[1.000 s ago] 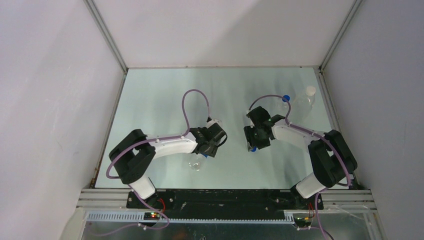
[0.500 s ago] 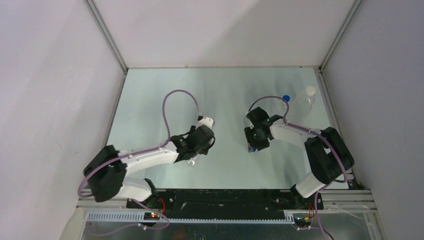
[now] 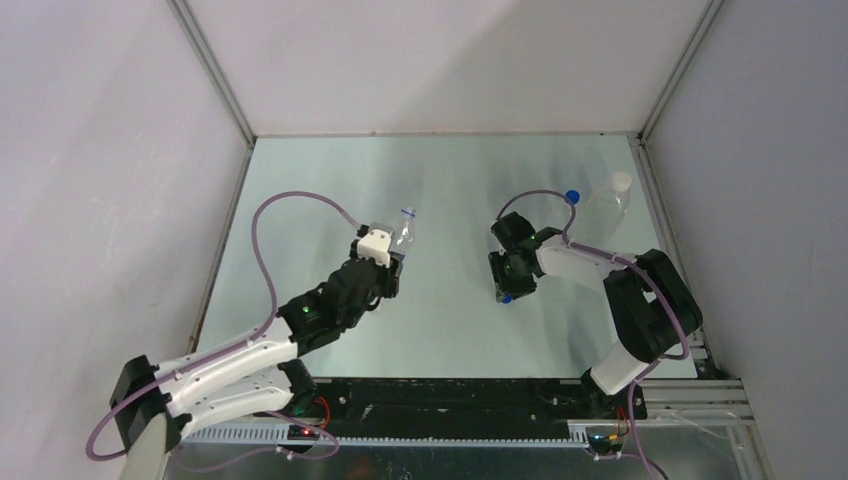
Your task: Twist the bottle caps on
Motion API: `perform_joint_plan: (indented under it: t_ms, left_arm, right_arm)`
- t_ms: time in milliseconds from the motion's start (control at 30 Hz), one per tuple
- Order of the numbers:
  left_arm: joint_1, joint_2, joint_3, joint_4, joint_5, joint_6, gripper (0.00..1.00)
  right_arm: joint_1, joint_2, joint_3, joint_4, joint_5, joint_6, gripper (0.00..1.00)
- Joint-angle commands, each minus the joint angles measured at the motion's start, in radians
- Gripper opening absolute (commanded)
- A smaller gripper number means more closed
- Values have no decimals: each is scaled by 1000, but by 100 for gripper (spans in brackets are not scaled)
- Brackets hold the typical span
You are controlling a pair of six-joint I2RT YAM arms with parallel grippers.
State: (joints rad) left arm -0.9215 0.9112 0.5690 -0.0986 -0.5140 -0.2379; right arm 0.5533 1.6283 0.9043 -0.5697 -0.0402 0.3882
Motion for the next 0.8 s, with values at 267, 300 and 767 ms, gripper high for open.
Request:
perform_joint_plan:
  t_ms: [267, 300, 767]
  left_arm:
    - [4, -78, -18, 214, -104, 271, 51]
    - [4, -92, -29, 222, -84, 291, 51]
    - [4, -154, -8, 181, 329, 432, 46]
  right_arm:
    - [30, -70, 59, -31, 19, -20, 13]
    - [32, -106, 60, -36, 11, -37, 11]
    - [39, -495, 318, -216, -247, -343, 0]
